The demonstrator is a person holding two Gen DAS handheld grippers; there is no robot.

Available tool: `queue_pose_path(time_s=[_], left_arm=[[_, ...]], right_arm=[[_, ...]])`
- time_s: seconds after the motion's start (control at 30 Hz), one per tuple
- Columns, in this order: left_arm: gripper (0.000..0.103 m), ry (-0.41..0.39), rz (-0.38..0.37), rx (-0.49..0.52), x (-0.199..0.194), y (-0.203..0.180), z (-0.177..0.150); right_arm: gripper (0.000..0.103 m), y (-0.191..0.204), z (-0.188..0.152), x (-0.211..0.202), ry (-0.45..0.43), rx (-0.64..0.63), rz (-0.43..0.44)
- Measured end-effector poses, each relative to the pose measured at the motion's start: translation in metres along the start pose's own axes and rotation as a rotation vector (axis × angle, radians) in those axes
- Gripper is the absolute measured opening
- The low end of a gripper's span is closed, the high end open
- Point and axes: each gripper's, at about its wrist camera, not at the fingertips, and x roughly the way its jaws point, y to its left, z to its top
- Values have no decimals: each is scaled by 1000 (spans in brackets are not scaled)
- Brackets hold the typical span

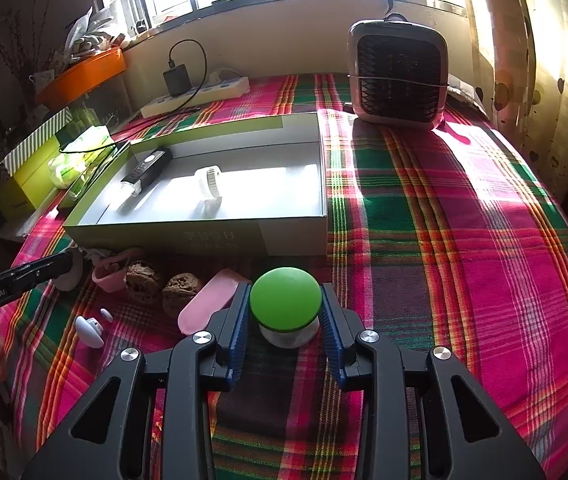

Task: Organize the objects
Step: 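Close the left gripper on the white figurine while the right gripper closes on the green knob, then carry the white figurine and the green knob over the white box with both grippers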

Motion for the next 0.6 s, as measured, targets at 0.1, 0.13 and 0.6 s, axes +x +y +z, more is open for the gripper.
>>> queue_pose_path(time_s=[0.1,0.13,0.6], left_arm=[[27,0,1,1,0,0,0],[26,-1,0,1,0,0,0],[25,-20,-4,-6,-7,1,3]], right_arm=[[35,-1,0,-1,-1,4,1],[35,-1,0,-1,-2,5,0],[35,-3,1,-4,-13,13,10]])
